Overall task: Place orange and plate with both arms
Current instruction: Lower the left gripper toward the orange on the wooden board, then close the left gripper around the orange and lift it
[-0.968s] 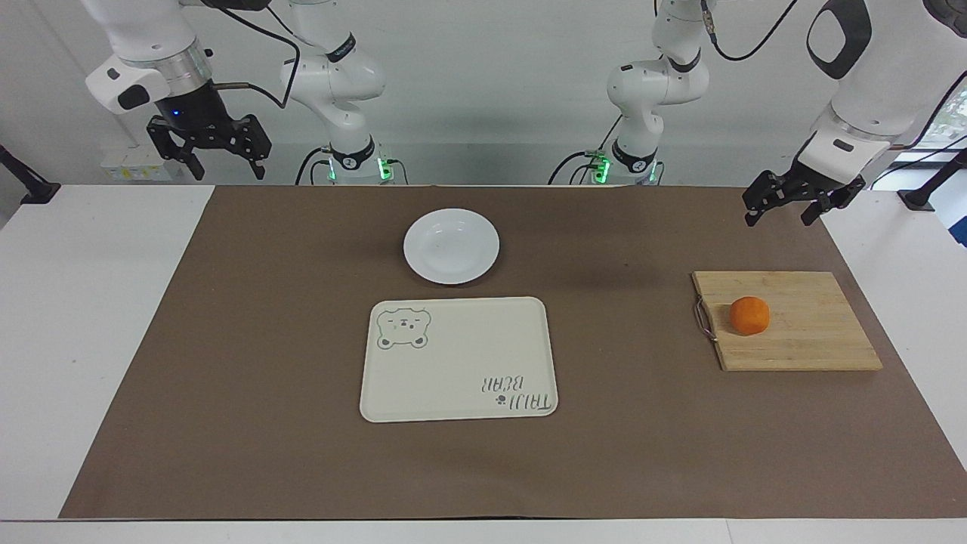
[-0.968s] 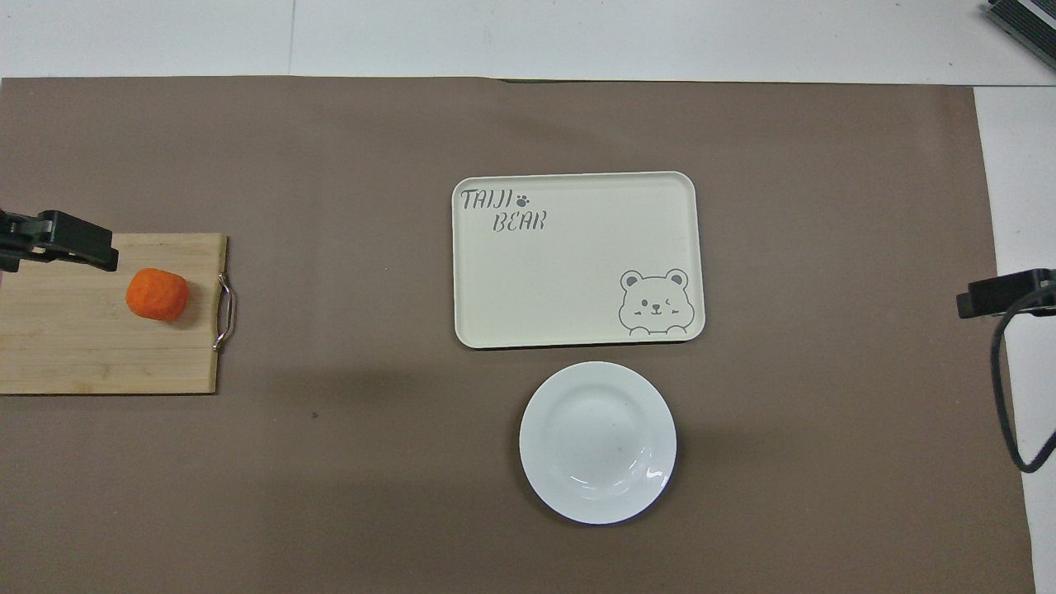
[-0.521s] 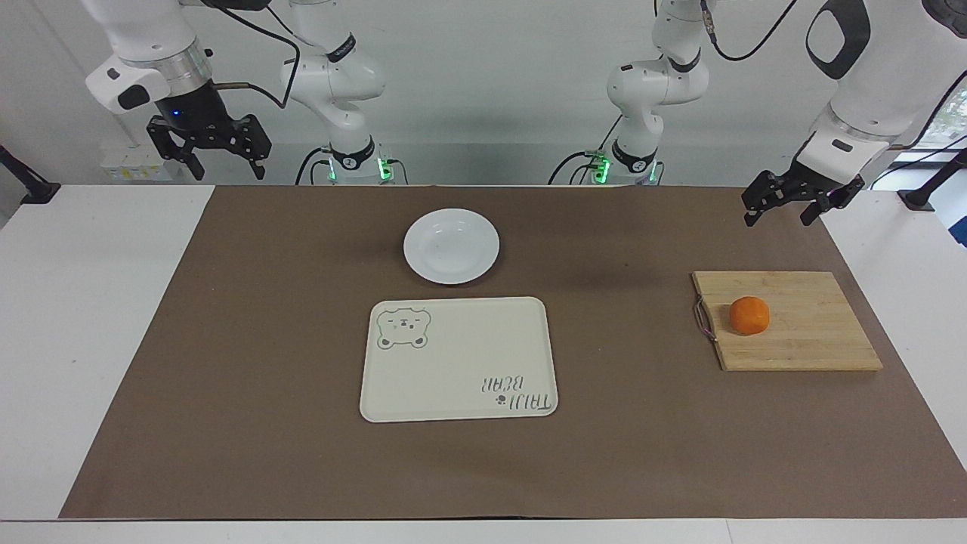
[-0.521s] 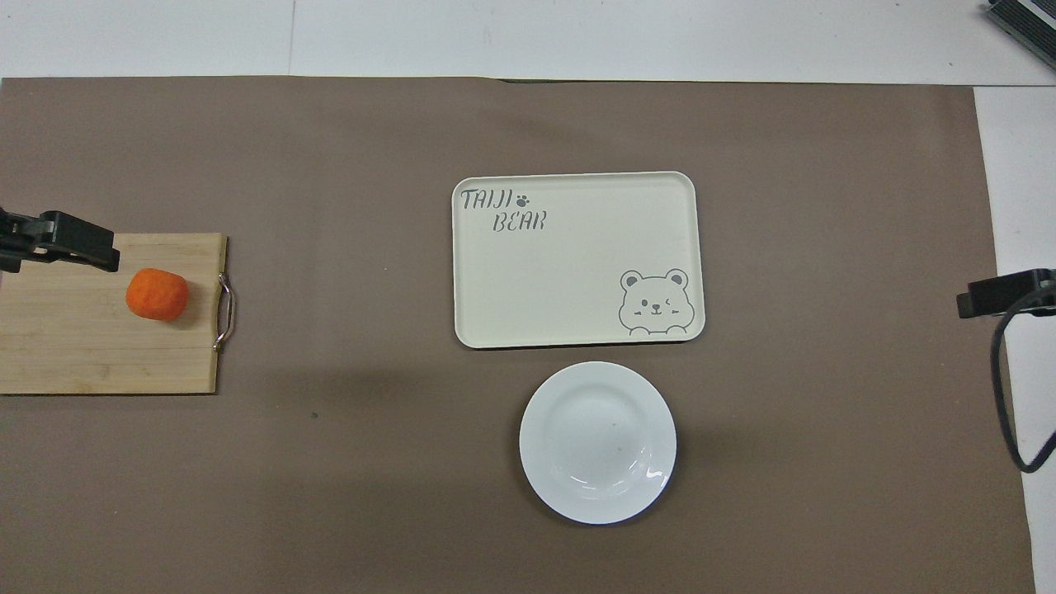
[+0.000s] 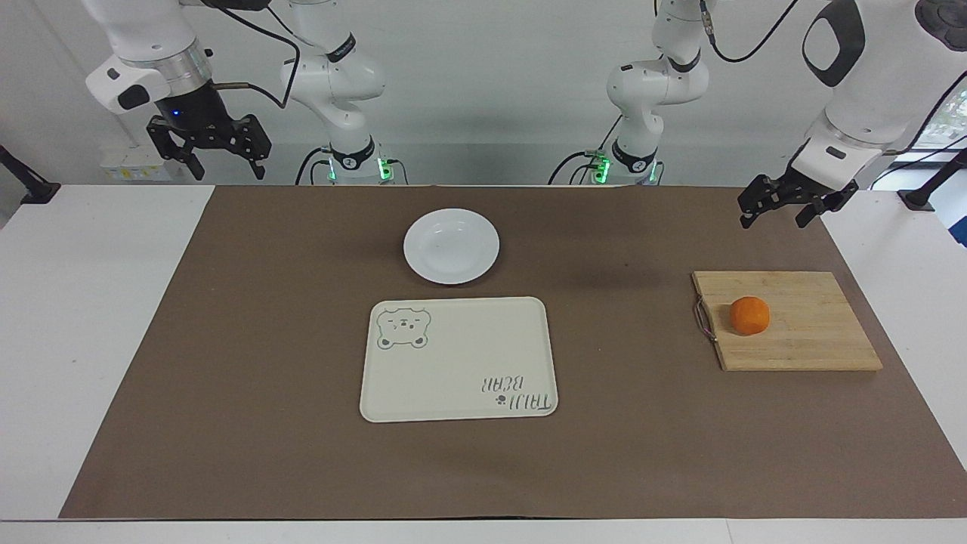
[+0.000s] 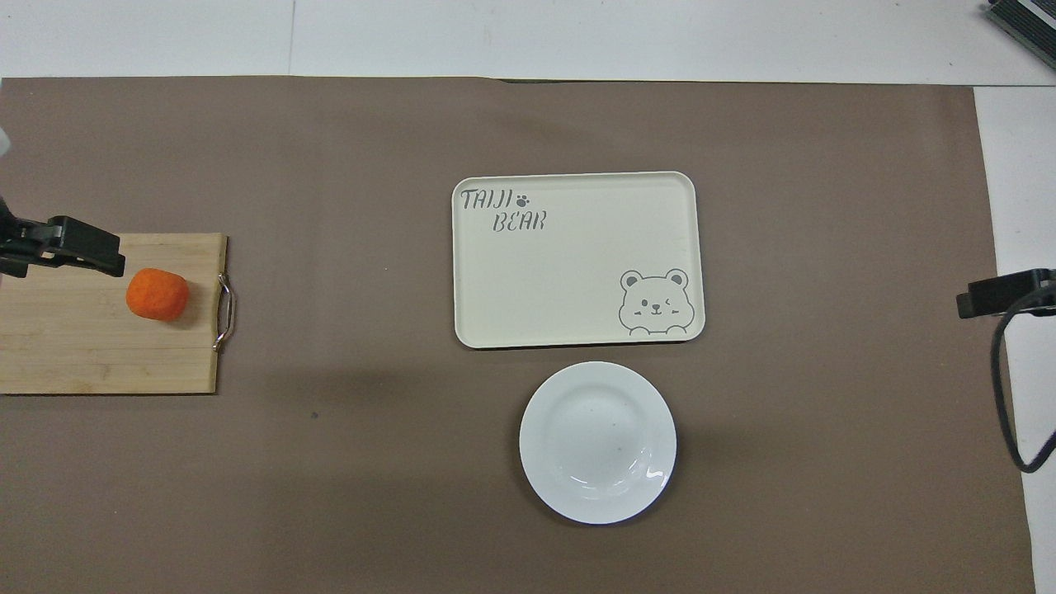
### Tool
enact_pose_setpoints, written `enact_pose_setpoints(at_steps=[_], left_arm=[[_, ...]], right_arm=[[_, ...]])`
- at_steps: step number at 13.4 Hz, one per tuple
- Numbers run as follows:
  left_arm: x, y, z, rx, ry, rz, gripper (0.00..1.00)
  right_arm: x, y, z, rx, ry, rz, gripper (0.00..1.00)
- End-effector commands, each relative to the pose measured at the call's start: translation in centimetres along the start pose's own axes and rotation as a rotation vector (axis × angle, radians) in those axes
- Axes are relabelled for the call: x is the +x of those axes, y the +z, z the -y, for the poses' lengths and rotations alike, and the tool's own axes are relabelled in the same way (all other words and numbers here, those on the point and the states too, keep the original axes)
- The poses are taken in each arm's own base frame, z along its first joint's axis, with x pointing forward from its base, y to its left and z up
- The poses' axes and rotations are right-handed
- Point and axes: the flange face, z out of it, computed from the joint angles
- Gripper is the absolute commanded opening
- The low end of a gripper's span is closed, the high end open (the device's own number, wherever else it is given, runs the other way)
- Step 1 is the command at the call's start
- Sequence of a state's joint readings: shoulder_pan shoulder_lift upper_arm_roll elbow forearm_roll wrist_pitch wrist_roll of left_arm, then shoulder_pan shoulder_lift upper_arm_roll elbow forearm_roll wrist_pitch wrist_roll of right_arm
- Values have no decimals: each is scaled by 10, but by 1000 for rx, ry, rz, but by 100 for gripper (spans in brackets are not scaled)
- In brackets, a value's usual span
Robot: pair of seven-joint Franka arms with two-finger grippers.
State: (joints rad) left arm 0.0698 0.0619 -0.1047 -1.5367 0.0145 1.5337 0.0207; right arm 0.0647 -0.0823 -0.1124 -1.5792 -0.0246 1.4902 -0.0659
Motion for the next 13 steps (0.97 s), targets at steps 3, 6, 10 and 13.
enact_pose_setpoints(at_steps=[3, 6, 10, 13], left_arm=[[-8, 12, 4, 8, -6, -6, 100], [-13, 22, 3, 11, -7, -21, 100], [-13, 34, 6, 11, -14, -20, 100], [-7, 45, 23, 9, -39, -33, 100]], right_arm=[[-5, -1, 0, -5, -14, -5, 100], [-5, -1, -1, -5, -12, -5, 100], [-5, -1, 0, -5, -14, -5, 100], [-5, -1, 0, -5, -14, -5, 100]])
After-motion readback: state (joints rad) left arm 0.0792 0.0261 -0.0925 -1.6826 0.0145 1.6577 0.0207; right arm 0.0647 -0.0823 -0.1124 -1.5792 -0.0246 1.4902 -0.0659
